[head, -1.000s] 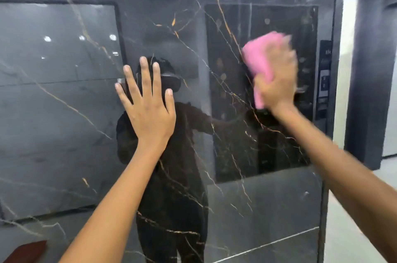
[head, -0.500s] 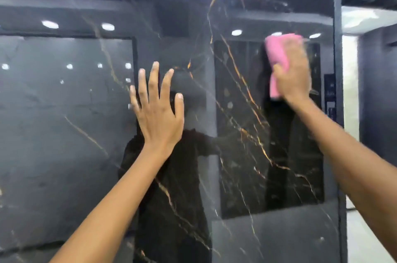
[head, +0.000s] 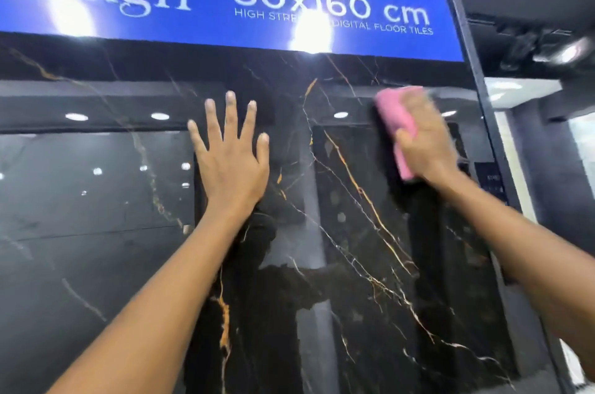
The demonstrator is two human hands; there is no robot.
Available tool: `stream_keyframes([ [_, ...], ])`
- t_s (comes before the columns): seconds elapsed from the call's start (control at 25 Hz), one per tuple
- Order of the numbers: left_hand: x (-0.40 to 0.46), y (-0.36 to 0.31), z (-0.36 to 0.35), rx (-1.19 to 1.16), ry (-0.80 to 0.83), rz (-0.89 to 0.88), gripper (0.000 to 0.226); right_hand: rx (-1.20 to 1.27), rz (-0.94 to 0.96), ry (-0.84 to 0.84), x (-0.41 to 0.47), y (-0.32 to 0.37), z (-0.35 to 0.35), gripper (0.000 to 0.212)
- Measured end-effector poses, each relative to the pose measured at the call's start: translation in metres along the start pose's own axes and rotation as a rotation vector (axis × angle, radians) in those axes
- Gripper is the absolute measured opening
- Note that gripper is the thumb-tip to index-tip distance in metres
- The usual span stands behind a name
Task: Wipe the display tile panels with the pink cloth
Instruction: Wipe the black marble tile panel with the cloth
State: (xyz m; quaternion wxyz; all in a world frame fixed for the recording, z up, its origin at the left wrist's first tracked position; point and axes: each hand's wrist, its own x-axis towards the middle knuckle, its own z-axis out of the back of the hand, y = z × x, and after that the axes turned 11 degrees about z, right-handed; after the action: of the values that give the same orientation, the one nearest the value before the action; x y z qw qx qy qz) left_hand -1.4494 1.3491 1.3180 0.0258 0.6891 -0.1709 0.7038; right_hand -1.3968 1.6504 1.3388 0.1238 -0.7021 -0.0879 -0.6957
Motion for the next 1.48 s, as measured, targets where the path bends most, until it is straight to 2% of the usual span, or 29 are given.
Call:
stream_keyframes([
  [0.04,0.0,0.0,-0.001,-0.004,-0.015,-0.004,0.055,-0.011,-0.244,-0.076,0.018,-0.005,0.007,0.065],
  [0.08,0.0,0.001,-0.003,-0.008,-0.03,-0.007,0.055,-0.051,-0.388,-0.113,0.028,0.006,0.001,0.062],
  [0.12,0.0,0.0,-0.003,-0.012,-0.039,-0.007,0.057,-0.072,-0.404,-0.122,0.028,0.032,-0.009,0.064],
  [0.16,0.001,0.0,-0.004,-0.014,-0.043,-0.007,0.058,-0.049,-0.259,-0.105,0.025,0.059,-0.023,0.068],
  [0.24,0.002,0.0,-0.003,-0.005,-0.052,-0.013,0.06,-0.005,0.369,0.096,-0.003,0.096,-0.05,0.076],
  [0.28,0.003,0.0,-0.002,0.002,-0.053,-0.02,0.061,-0.056,0.604,0.182,-0.008,0.094,-0.053,0.077],
  [0.32,0.004,-0.001,-0.002,0.011,-0.049,-0.026,0.062,-0.089,0.694,0.193,0.002,0.076,-0.045,0.078],
  [0.36,0.004,-0.001,-0.002,0.017,-0.044,-0.029,0.062,-0.09,0.598,0.162,0.019,0.052,-0.034,0.078],
  [0.48,0.003,-0.001,-0.002,-0.002,-0.044,-0.02,0.062,-0.001,-0.32,-0.069,0.061,0.008,0.004,0.075],
  [0.52,0.002,-0.002,-0.002,-0.016,-0.047,-0.01,0.063,-0.037,-0.503,-0.116,0.067,0.018,0.004,0.072],
  [0.56,0.002,-0.003,-0.001,-0.027,-0.05,0.005,0.064,-0.045,-0.54,-0.135,0.07,0.044,-0.004,0.07],
  [0.6,0.002,-0.004,0.0,-0.028,-0.05,0.019,0.065,-0.022,-0.419,-0.106,0.071,0.076,-0.014,0.071],
  [0.68,0.003,-0.005,0.0,-0.008,-0.04,0.024,0.067,0.023,0.159,0.169,0.053,0.125,-0.041,0.079],
  [0.72,0.004,-0.006,0.0,-0.001,-0.04,0.018,0.068,0.03,0.382,0.302,0.043,0.132,-0.047,0.081],
  [0.76,0.004,-0.007,0.001,-0.003,-0.041,0.015,0.068,0.04,0.485,0.319,0.045,0.119,-0.043,0.08],
  [0.8,0.005,-0.008,0.001,-0.012,-0.039,0.017,0.069,0.047,0.445,0.241,0.052,0.096,-0.033,0.079],
  [0.92,0.001,-0.006,0.001,-0.026,-0.043,0.013,0.069,-0.006,-0.237,-0.016,0.08,0.031,0.005,0.056],
  [0.96,0.001,-0.005,0.001,-0.024,-0.043,0.012,0.068,-0.054,-0.388,-0.061,0.083,0.03,0.007,0.052],
  [1.0,0.001,-0.004,0.001,-0.024,-0.042,0.013,0.068,-0.077,-0.451,-0.093,0.084,0.046,0.0,0.052],
  [1.04,0.002,-0.003,0.001,-0.027,-0.037,0.014,0.068,-0.049,-0.42,-0.093,0.082,0.077,-0.011,0.054],
  [1.08,0.003,-0.003,0.001,-0.029,-0.03,0.019,0.068,-0.017,-0.235,-0.028,0.076,0.105,-0.026,0.061],
  [1.16,0.003,-0.002,0.001,-0.023,-0.019,0.028,0.068,-0.004,0.306,0.211,0.051,0.136,-0.053,0.075],
  [1.2,0.002,-0.003,0.001,-0.022,-0.014,0.031,0.066,-0.047,0.489,0.287,0.047,0.125,-0.052,0.08],
  [1.24,0.002,-0.004,0.002,-0.023,-0.002,0.036,0.065,-0.06,0.526,0.29,0.053,0.105,-0.041,0.083],
  [1.28,0.002,-0.004,0.004,-0.024,0.006,0.044,0.062,-0.038,0.396,0.228,0.06,0.079,-0.032,0.084],
  [1.36,0.008,-0.009,0.011,-0.063,-0.029,0.11,0.052,0.009,-0.055,0.052,0.059,0.046,-0.021,0.077],
  [1.4,0.013,-0.016,0.015,-0.108,-0.075,0.167,0.047,0.018,-0.15,-0.007,0.048,0.047,-0.022,0.074],
  [1.44,0.017,-0.027,0.019,-0.15,-0.121,0.221,0.045,0.039,-0.074,-0.049,0.03,0.057,-0.025,0.074],
  [1.48,0.02,-0.041,0.02,-0.177,-0.153,0.258,0.046,0.055,0.172,-0.002,0.008,0.066,-0.031,0.075],
])
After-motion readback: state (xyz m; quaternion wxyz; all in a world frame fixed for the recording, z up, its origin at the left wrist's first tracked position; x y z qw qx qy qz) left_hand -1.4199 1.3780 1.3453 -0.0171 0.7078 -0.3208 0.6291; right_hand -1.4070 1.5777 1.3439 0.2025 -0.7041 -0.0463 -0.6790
